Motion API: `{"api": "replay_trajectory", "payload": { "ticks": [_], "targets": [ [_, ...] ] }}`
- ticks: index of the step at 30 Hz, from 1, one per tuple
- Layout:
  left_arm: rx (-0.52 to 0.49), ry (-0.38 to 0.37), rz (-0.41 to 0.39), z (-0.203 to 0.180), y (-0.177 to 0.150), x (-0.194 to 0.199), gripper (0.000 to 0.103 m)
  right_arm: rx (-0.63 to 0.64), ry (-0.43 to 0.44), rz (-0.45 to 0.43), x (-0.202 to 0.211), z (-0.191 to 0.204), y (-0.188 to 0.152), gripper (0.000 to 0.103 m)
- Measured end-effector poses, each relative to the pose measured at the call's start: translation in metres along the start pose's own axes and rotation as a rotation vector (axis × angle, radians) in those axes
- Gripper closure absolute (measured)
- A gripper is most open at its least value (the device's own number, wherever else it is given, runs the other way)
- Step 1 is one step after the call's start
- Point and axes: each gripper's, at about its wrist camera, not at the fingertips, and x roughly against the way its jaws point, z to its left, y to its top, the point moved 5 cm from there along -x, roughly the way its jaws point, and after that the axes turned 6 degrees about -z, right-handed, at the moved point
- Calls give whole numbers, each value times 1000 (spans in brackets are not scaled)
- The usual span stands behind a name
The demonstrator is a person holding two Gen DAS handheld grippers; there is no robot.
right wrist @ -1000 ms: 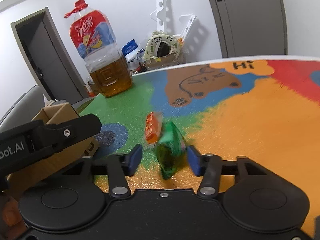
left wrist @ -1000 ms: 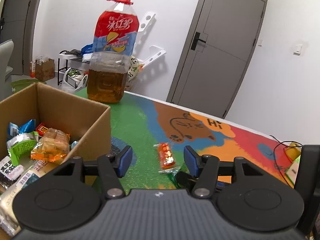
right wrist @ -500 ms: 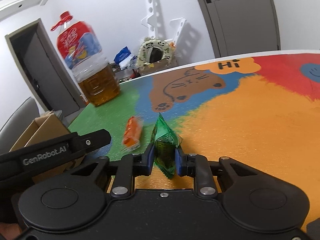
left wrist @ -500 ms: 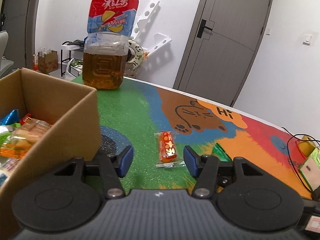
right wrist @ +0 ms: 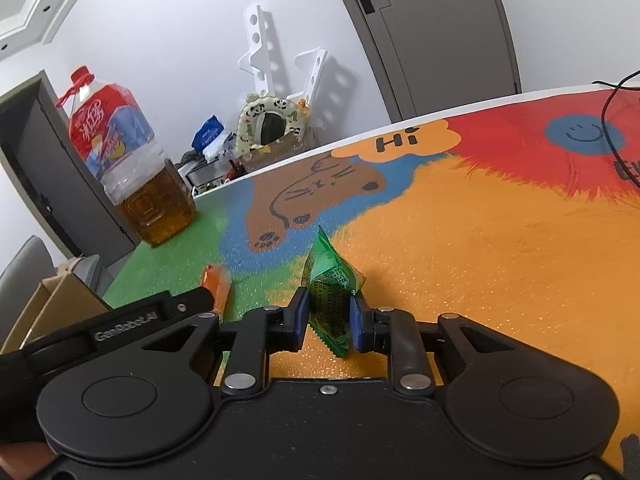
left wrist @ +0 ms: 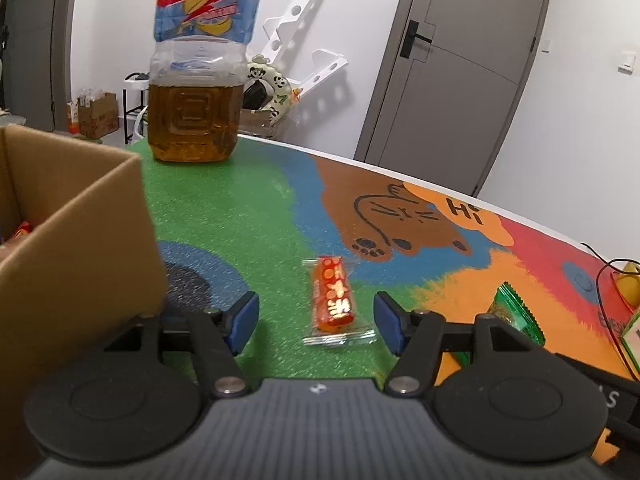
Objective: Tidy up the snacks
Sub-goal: 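Grasp the orange candy stick with left gripper while right holds the green candy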
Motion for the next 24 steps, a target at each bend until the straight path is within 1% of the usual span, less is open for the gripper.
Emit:
{"api": "replay_trajectory", "payload": {
  "ticks": [4, 6, 7, 8, 9, 10, 11, 13, 15, 17, 19, 20, 24],
  "targets": [
    [-24, -11, 11, -9, -2, -9, 41, 2, 1, -2, 0, -1, 0, 80],
    [-37, 2, 34, -10, -5, -16, 42, 3, -9, 2, -1, -3, 0, 80],
    [-55, 9, 25, -12, -6, -17, 42, 1, -18, 6, -2, -5, 0, 80],
    [-71, 18, 23, -13, -7, -18, 44, -2, -23, 5, -3, -6, -1, 80],
    [-78, 21, 22, -13, -7, -19, 50, -3, -24, 4, -3, -7, 0, 80],
    [-70, 8, 20, -13, -7, -19, 57, -1, -27, 3, -3, -8, 0, 80],
    [-60, -5, 21, -12, -6, -19, 68, 1, -32, 2, -3, -8, 1, 80],
    [-59, -7, 21, -10, -6, -17, 75, 0, -36, 1, -2, -8, 1, 80],
    [-63, -14, 20, -10, -6, -14, 78, 1, -32, -3, -1, -7, 2, 80],
    [-70, -20, 16, -12, -6, -9, 79, 4, -27, -8, 1, -5, 2, 80],
    [-58, -33, 18, -12, -7, -4, 80, 7, -21, -16, 4, -3, 3, 80],
    [-55, -36, 14, -11, -7, 0, 83, 9, -20, -21, 6, -2, 4, 80],
    [-38, -52, 8, -9, -7, 17, 85, 18, -12, -50, 14, 4, 6, 80]
  ]
}}
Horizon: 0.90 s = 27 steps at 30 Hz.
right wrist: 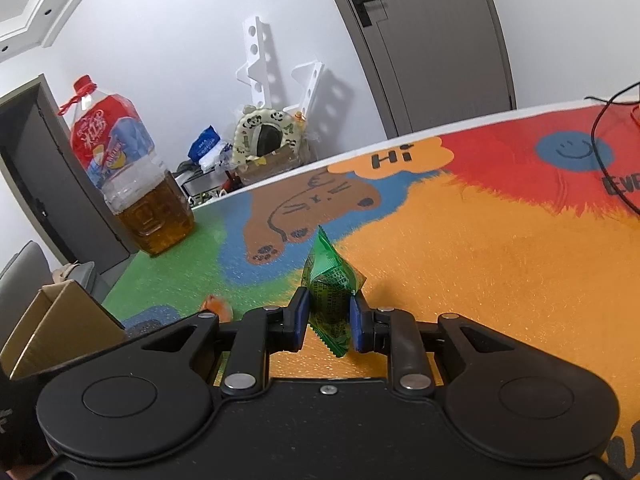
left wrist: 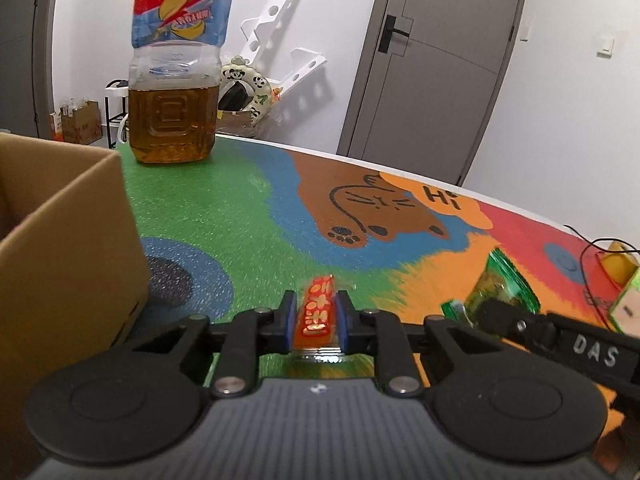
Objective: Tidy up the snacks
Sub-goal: 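Grasp the orange candy stick with left gripper while right holds the green candy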
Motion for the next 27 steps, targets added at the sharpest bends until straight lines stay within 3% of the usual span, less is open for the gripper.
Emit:
{"api": "replay_trajectory", "payload": {
  "ticks": [1, 3, 10, 16, 19, 21, 23, 27],
  "targets": [
    [-2, -8, -3, 0, 0, 4, 86, -2, 3, -9, 2, 1, 1, 80],
    [1, -25, -7, 0, 2, 13, 103, -16, -8, -18, 6, 0, 3, 80],
    [22, -39, -18, 9, 5, 35, 103, -29, 15, -70, 36, 7, 10, 80],
    [45, -34, -5, 15, 4, 40, 99, -51, 9, -52, 34, -3, 0, 80],
    [39, -34, 6, 12, 4, 35, 88, -61, 6, -37, 29, -8, -5, 80],
    [25, -38, 1, 8, 3, 31, 61, -65, 7, -38, 27, -11, -6, 80],
    [4, -14, -5, 6, 2, 27, 45, -72, 5, -33, 25, -13, -8, 80],
    [-10, 0, 18, 4, -5, 11, 44, -73, 6, -17, 23, -12, -12, 80]
  ]
}}
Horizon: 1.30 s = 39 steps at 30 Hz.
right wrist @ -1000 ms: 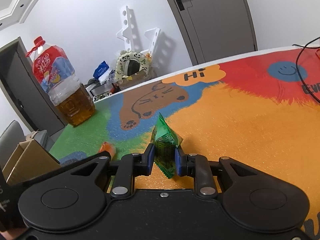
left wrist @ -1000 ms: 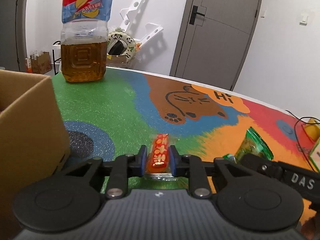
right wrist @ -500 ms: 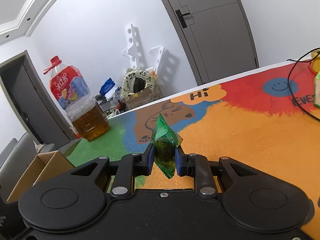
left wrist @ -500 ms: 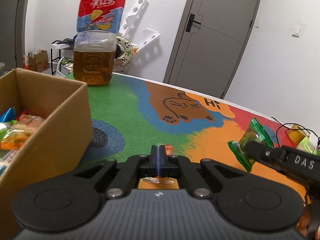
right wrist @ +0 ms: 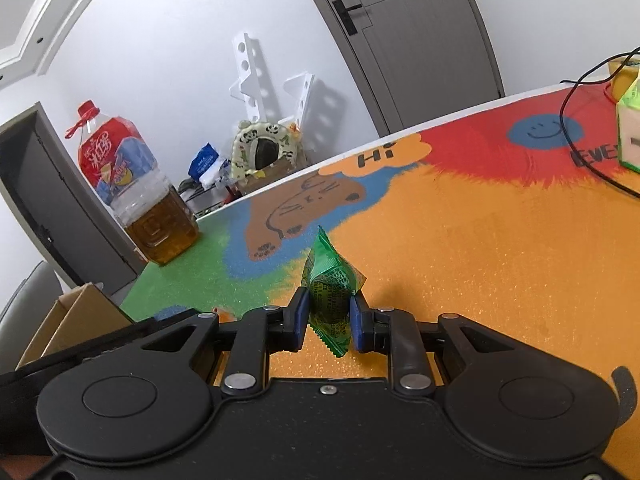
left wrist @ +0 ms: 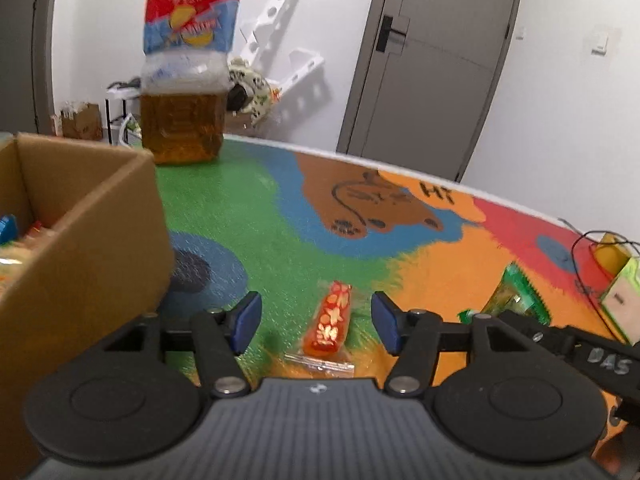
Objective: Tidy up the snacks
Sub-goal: 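Grasp the orange candy stick with left gripper while right holds the green candy, then carry both candies over the cardboard box and lower them inside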
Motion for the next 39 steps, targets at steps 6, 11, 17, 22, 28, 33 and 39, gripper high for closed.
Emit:
{"api": "replay_trajectory", "payload": {
  "ticks": [6, 11, 17, 22, 28, 33, 39],
  "targets": [
    [-43, 22, 5, -7, -11, -17, 46, 15, 2, -10, 4, 1, 2, 80],
    [-98, 62, -24, -13, -16, -18, 81, -5, 4, -5, 5, -3, 2, 80],
    [-74, 14, -10, -11, -15, -8, 85, -13, 16, -6, 6, -1, 1, 80],
    [-72, -15, -38, -12, -7, 13, 85, -37, 33, -1, 6, 1, -1, 80],
    [-57, -34, -72, -8, 5, 38, 85, -37, 52, -53, 26, 13, 8, 80],
    [-35, -44, -100, -2, 14, 56, 85, -23, 60, -80, 41, 24, 13, 80],
    [-15, -52, -148, 7, 24, 84, 85, 1, 84, -105, 58, 42, 16, 80]
  ]
}}
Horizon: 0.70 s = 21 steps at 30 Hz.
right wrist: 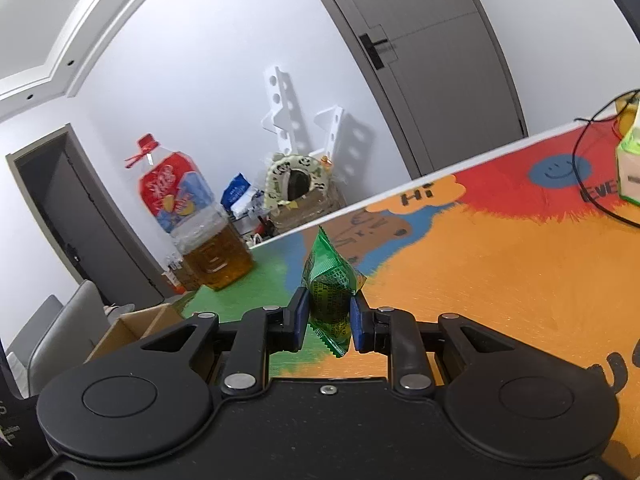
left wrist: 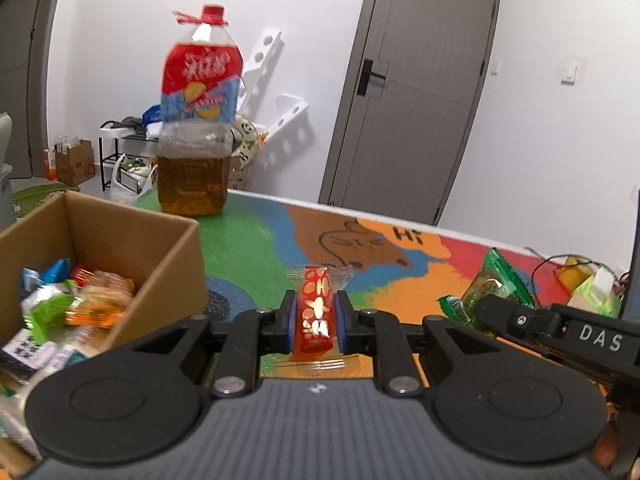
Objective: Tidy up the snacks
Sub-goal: 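Carry both candies over the cardboard box and lower them inside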
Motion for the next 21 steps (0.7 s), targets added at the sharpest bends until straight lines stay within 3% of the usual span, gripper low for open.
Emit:
{"api": "replay_trajectory", "payload": {
  "ticks": [21],
  "targets": [
    [76, 67, -138, 57, 29, 87, 85, 93, 141, -21, 31, 87, -7, 80]
  ]
}}
